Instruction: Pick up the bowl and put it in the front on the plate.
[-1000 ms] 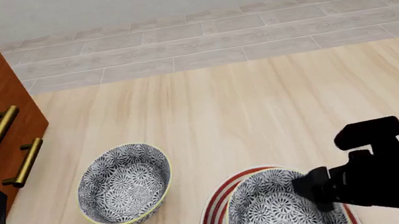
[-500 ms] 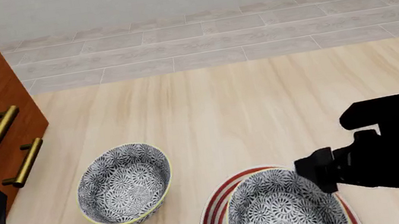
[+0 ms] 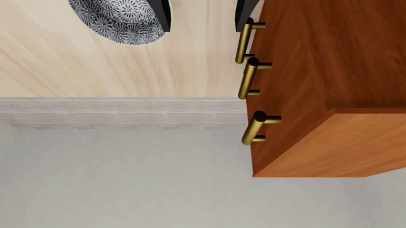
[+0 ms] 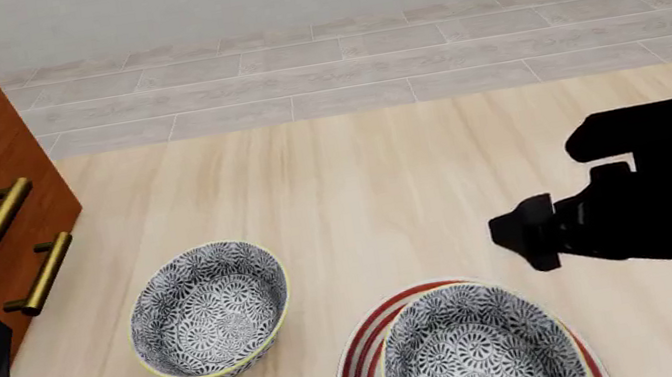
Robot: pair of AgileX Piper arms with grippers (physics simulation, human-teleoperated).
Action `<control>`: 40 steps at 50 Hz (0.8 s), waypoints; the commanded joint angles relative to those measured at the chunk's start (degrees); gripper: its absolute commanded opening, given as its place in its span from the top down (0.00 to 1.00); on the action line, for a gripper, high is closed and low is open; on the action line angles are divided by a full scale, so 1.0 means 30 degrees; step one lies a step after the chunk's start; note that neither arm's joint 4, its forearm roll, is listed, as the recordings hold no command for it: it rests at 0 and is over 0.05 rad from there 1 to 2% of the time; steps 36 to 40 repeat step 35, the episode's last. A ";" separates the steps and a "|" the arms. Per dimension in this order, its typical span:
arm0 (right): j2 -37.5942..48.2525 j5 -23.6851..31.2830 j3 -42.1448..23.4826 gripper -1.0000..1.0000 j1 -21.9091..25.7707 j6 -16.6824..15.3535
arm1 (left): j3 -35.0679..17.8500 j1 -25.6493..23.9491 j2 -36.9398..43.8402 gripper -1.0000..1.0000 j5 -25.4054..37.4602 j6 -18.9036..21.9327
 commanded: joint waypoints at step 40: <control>-0.0365 -0.1204 -0.1162 0.00 -0.0356 -0.0453 | 0.0000 0.0000 0.0000 0.00 0.0000 0.0000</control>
